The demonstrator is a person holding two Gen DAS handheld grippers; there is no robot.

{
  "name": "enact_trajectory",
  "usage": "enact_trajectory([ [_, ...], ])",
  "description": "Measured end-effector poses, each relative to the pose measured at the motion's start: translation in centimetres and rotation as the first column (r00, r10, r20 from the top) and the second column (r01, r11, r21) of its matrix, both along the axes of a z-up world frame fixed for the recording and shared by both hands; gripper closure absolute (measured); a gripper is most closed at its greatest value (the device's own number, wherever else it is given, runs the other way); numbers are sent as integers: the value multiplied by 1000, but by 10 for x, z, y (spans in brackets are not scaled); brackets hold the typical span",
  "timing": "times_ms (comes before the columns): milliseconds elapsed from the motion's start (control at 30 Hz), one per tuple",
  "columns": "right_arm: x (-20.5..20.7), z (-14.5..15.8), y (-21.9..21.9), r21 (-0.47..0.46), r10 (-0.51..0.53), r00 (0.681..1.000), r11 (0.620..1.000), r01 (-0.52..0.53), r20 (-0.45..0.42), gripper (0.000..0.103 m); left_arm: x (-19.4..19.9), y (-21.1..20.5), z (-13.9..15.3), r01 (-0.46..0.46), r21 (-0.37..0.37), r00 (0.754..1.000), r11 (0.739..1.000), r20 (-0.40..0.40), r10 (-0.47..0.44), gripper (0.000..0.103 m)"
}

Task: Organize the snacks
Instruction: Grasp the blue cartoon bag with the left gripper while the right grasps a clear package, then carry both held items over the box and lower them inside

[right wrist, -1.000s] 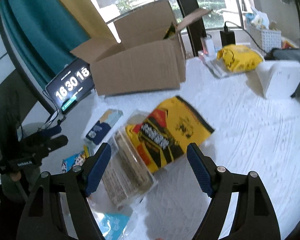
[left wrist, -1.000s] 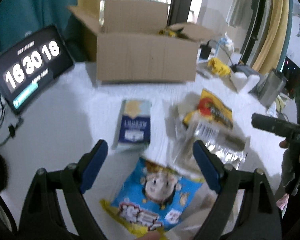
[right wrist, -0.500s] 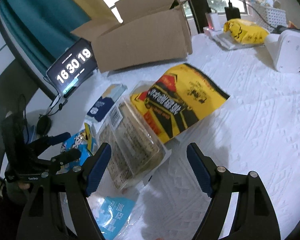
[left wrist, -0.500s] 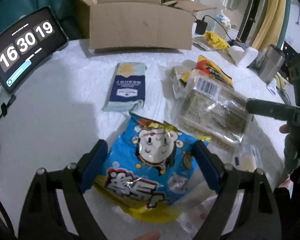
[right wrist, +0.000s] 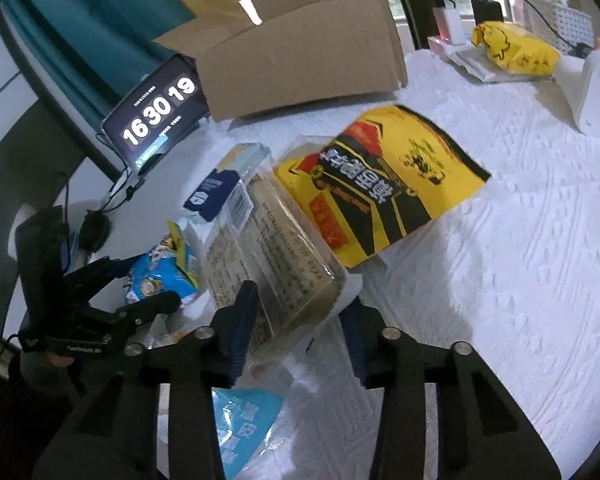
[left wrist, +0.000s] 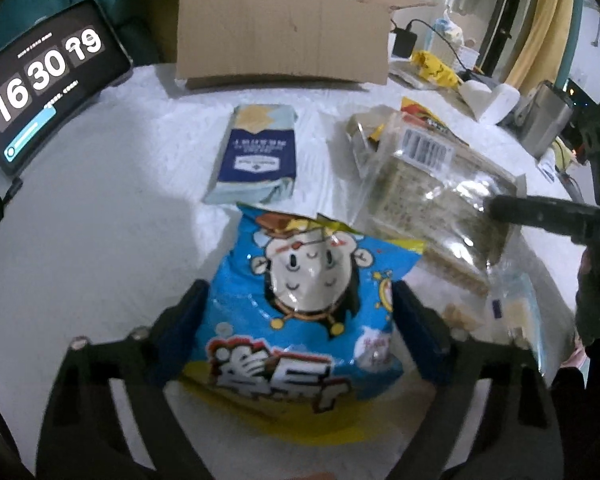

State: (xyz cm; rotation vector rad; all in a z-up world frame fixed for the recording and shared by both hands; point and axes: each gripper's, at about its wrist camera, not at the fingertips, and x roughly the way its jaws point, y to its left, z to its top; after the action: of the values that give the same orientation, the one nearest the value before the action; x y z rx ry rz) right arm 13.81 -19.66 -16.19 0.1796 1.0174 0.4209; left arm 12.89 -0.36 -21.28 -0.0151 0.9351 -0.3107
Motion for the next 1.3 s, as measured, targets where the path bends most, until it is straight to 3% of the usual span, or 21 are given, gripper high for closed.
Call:
enact_trajectory([
  [267, -5, 25, 5, -8, 44, 995, 999, -43, 87, 78, 1, 8, 16, -6, -13, 999, 1000, 32, 6, 32],
  [400, -5, 42, 8, -18, 59, 989, 998, -57, 138, 81, 5, 11, 26, -12, -22, 998, 1000, 54, 13, 33],
  [667, 5, 69, 1, -8, 54, 975, 999, -54, 216, 82, 12, 16, 50, -36, -27, 993, 999, 115, 39, 34],
  [1300, 59, 108, -15, 22, 19, 953, 999, -26, 301, 83, 67, 32, 104, -72, -43, 969, 996, 235, 80, 34],
])
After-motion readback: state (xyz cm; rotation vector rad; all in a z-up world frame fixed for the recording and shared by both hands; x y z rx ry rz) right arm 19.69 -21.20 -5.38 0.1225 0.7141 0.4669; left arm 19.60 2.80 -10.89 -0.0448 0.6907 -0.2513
